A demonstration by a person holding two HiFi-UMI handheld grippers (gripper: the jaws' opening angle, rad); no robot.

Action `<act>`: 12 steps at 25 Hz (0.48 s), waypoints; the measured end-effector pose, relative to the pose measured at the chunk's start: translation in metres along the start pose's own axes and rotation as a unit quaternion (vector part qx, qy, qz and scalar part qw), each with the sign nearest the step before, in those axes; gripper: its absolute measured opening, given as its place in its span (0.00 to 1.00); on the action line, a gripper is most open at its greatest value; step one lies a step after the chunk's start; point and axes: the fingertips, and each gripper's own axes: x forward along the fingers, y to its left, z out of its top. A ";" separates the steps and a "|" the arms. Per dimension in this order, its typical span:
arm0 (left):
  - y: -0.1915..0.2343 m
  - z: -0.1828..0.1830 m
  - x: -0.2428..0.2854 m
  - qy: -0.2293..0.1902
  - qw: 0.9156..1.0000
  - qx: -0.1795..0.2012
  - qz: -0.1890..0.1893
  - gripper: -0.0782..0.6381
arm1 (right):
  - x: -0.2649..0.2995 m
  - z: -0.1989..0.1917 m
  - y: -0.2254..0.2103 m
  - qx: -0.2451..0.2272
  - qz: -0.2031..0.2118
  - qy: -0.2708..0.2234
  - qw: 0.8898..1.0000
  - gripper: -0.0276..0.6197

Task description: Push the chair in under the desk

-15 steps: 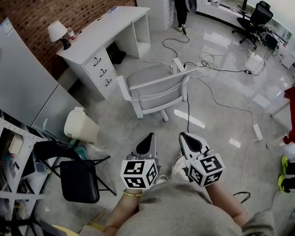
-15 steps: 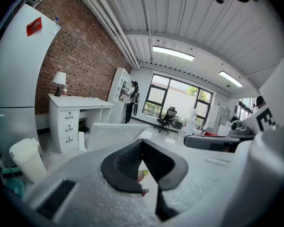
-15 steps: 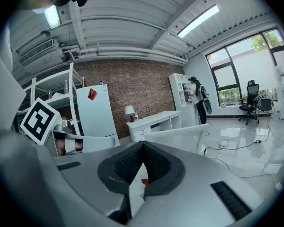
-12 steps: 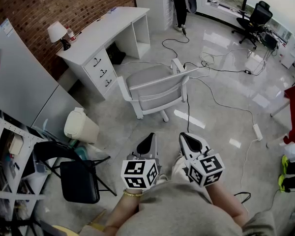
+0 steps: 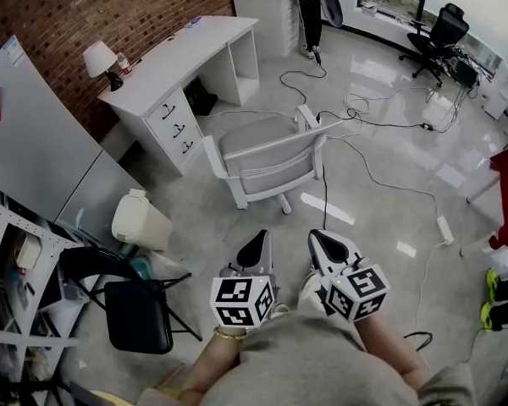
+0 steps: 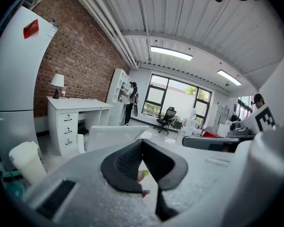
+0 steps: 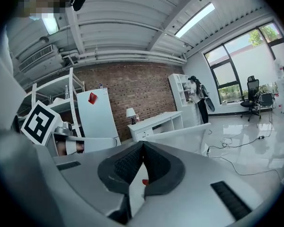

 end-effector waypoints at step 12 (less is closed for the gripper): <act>0.007 -0.002 0.023 0.000 1.000 -0.020 -0.003 0.12 | 0.014 0.001 -0.022 0.019 -0.011 0.005 1.000 0.05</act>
